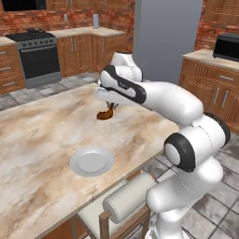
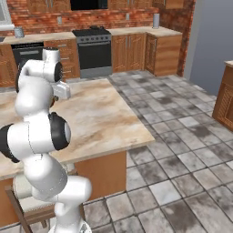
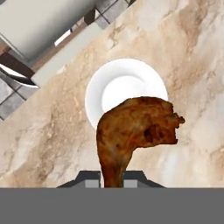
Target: Take the chicken drumsticks from the pan and place one on each plate on the dining counter.
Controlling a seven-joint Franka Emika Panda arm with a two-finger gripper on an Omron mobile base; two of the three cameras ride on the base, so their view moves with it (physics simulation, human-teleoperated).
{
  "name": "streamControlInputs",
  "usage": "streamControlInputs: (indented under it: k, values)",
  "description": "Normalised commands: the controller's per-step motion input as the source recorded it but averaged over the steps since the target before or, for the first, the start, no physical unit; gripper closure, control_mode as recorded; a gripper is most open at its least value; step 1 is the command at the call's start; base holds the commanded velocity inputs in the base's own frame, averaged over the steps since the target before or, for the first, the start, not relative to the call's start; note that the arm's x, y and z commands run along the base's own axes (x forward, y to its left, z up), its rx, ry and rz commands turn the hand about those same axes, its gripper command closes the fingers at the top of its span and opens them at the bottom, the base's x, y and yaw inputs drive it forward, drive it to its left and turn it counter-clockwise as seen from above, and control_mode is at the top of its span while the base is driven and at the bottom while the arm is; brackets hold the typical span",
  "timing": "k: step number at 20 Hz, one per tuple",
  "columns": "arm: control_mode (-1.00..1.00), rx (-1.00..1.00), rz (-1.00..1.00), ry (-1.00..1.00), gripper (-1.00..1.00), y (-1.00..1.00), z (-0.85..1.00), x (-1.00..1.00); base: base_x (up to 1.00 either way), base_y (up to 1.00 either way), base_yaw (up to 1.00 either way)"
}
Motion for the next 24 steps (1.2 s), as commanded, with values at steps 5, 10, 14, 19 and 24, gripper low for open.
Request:
streamControlInputs:
  k: [5, 10, 14, 19, 24]
  values:
    - [-1.0, 0.09, 0.13, -0.17, 1.0, 0.09, -1.0, -0.39, 0.0, 0.0, 0.0]
    - [-1.0, 0.1, 0.1, -0.18, 1.0, 0.11, -1.0, -0.47, 0.0, 0.0, 0.0]
    - [-1.0, 0.18, 0.0, -0.07, 1.0, 0.33, -0.93, 0.31, 0.0, 0.0, 0.0]
    - [-1.0, 0.21, 0.0, 0.0, 1.0, 0.13, -0.83, 0.73, 0.0, 0.0, 0.0]
    - [-1.0, 0.14, 0.0, 0.0, 1.0, 0.34, -0.46, 0.09, 0.0, 0.0, 0.0]
